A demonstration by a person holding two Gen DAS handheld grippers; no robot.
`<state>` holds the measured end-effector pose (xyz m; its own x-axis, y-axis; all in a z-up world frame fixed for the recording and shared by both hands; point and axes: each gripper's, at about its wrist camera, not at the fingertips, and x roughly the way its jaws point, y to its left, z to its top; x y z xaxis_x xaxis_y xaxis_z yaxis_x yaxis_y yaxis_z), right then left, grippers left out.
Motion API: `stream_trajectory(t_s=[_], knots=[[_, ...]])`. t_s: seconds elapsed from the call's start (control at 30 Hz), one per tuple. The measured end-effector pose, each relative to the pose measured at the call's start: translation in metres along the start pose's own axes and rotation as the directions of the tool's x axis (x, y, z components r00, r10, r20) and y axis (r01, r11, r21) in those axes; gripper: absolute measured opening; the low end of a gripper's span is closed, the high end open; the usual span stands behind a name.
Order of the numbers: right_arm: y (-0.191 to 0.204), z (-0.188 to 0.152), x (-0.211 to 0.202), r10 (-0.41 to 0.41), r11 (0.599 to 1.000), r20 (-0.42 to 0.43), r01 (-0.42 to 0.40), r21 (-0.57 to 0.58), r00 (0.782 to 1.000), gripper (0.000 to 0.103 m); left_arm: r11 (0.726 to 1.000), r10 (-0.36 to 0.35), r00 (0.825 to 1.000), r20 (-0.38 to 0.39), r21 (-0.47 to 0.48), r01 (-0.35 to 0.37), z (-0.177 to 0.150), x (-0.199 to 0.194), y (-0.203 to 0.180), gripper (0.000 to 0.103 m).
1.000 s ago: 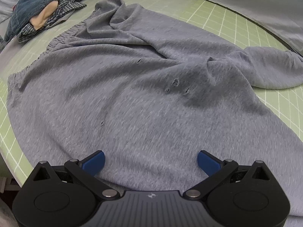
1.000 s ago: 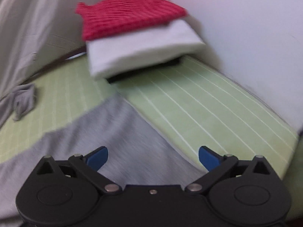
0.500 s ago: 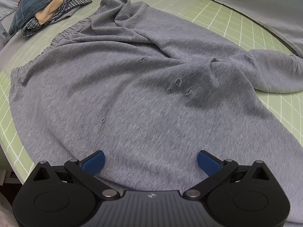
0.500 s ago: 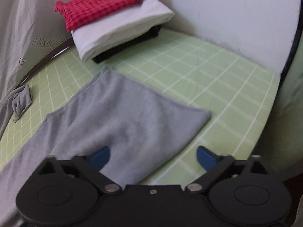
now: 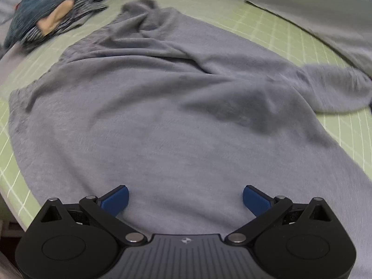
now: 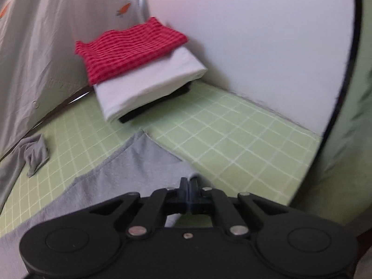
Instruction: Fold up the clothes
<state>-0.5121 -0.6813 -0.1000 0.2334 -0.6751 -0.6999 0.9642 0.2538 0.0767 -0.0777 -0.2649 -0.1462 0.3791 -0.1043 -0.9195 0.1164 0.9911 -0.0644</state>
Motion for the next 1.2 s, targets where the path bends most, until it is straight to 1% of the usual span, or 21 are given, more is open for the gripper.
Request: stream_trajectory(t_s=[0.03, 0.1, 0.17, 0.2, 0.23, 0.3, 0.37, 0.4, 0.43, 0.5, 0.6, 0.7, 0.8, 0.9, 1.07, 1.2], knots=[[-0.003, 0.001, 0.0, -0.022, 1.0, -0.004, 0.022, -0.008, 1.0, 0.001, 1.0, -0.01, 1.0, 0.003, -0.014, 0.01, 0.0, -0.001, 0.007, 0.103], [0.0, -0.007, 0.012, -0.092, 0.992, -0.067, 0.085, -0.093, 0.994, 0.003, 0.999, -0.031, 0.999, 0.009, -0.041, 0.031, 0.001, -0.003, 0.02, 0.103], [0.004, -0.011, 0.016, -0.125, 0.986, -0.103, 0.113, -0.12, 0.987, 0.021, 0.998, -0.023, 1.0, 0.02, -0.053, 0.024, 0.004, -0.006, 0.033, 0.103], [0.007, -0.012, 0.014, -0.141, 0.985, -0.099, 0.129, -0.117, 0.985, 0.05, 0.998, -0.016, 1.0, 0.026, -0.057, 0.017, 0.006, -0.008, 0.039, 0.103], [0.013, -0.011, 0.009, -0.144, 0.984, -0.076, 0.135, -0.114, 0.987, 0.071, 0.998, -0.009, 0.999, 0.033, -0.061, 0.01, 0.007, -0.01, 0.046, 0.103], [0.024, -0.011, -0.001, -0.15, 0.983, -0.033, 0.145, -0.111, 0.988, 0.079, 0.997, -0.006, 0.999, 0.045, -0.078, 0.009, 0.012, -0.014, 0.06, 0.103], [0.04, -0.01, -0.005, -0.121, 0.984, -0.01, 0.118, -0.131, 0.993, 0.086, 0.995, -0.01, 0.998, 0.058, -0.1, 0.016, 0.019, -0.019, 0.075, 0.103], [0.05, -0.01, -0.007, -0.1, 0.985, 0.0, 0.099, -0.142, 0.995, 0.094, 0.994, -0.012, 0.998, 0.065, -0.111, 0.019, 0.022, -0.021, 0.083, 0.103], [0.06, -0.009, -0.008, -0.079, 0.985, 0.009, 0.08, -0.153, 0.997, 0.1, 0.993, -0.007, 0.997, 0.073, -0.119, 0.015, 0.027, -0.023, 0.09, 0.103], [0.084, -0.011, -0.01, -0.037, 0.984, 0.026, 0.041, -0.176, 0.999, 0.1, 0.991, 0.017, 0.996, 0.089, -0.13, -0.005, 0.04, -0.025, 0.102, 0.103], [0.117, -0.017, -0.016, 0.02, 0.983, 0.018, -0.017, -0.185, 1.0, 0.102, 0.99, 0.025, 0.994, 0.108, -0.137, -0.01, 0.061, -0.024, 0.118, 0.103], [0.146, -0.029, -0.021, 0.085, 0.982, 0.012, -0.081, -0.171, 0.996, 0.102, 0.993, 0.037, 0.99, 0.137, -0.112, -0.021, 0.082, -0.023, 0.127, 0.103], [0.179, -0.036, -0.018, 0.119, 0.97, -0.013, -0.12, -0.211, 0.993, 0.102, 0.995, 0.055, 0.988, 0.145, -0.094, -0.041, 0.101, -0.017, 0.135, 0.103], [0.211, -0.044, -0.015, 0.153, 0.955, -0.04, -0.158, -0.25, 0.987, 0.102, 0.995, 0.061, 0.988, 0.143, -0.087, -0.049, 0.119, -0.007, 0.142, 0.103], [0.264, -0.055, -0.01, 0.206, 0.925, -0.086, -0.223, -0.309, 0.975, 0.102, 0.995, 0.081, 0.99, 0.117, -0.063, -0.074, 0.146, 0.02, 0.146, 0.103], [0.297, -0.043, 0.009, 0.258, 0.908, -0.103, -0.277, -0.314, 0.961, 0.102, 0.995, 0.081, 0.99, 0.113, -0.06, -0.074, 0.167, 0.038, 0.141, 0.103]])
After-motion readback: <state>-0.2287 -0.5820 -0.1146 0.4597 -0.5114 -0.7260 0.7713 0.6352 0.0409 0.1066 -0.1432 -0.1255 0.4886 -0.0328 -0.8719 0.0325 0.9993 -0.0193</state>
